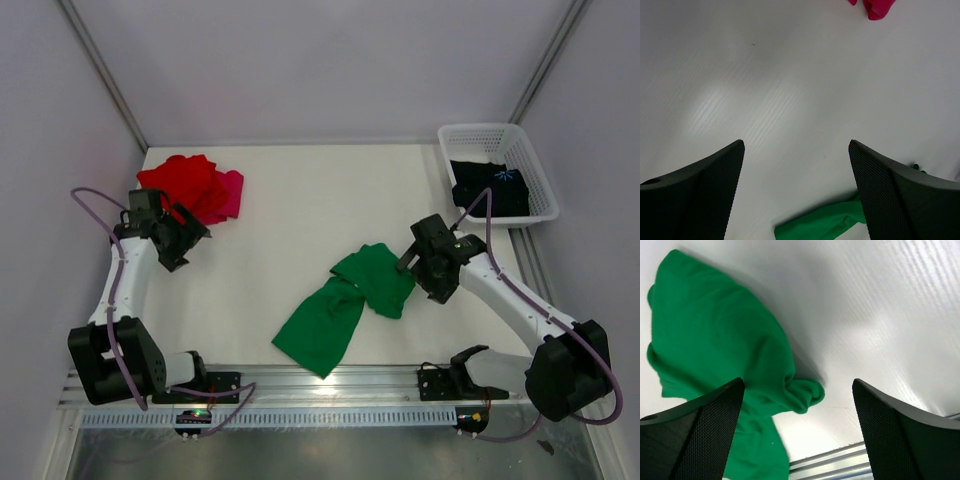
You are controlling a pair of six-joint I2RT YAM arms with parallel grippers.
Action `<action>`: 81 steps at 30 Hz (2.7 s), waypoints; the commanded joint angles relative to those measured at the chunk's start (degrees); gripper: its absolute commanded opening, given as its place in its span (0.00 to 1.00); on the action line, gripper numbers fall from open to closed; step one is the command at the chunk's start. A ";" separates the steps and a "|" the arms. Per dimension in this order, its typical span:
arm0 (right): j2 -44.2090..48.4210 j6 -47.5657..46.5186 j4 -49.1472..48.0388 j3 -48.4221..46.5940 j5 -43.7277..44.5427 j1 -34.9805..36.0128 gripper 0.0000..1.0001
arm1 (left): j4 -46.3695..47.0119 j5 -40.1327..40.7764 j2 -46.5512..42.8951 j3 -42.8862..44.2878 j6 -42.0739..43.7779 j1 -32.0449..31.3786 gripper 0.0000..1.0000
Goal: Fold and stack the t-shirts
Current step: Move the tshirt to the center of the board, then flatten out the tshirt
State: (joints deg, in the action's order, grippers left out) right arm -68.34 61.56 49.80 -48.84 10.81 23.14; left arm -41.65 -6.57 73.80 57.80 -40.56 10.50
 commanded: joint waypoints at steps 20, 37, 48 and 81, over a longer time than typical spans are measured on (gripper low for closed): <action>0.84 -32.11 -6.83 -1.60 -9.95 14.82 0.93 | 4.38 -3.36 4.07 1.26 -1.28 -0.04 0.87; -34.48 -18.94 12.77 -20.05 38.06 43.30 0.92 | 1.40 -2.49 3.81 3.46 -0.05 -0.04 0.87; -39.42 -11.56 18.92 -22.00 42.98 44.10 0.85 | 1.39 -2.92 4.07 2.76 -0.14 0.04 0.87; -26.69 -21.11 17.28 -36.93 51.42 30.49 0.03 | 1.92 -3.89 2.49 1.88 -0.49 -0.04 0.87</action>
State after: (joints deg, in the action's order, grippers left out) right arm -104.40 44.77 68.90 -79.72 56.34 57.69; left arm -40.14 -9.67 78.19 59.20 -41.54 10.52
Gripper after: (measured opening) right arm 0.035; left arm 0.874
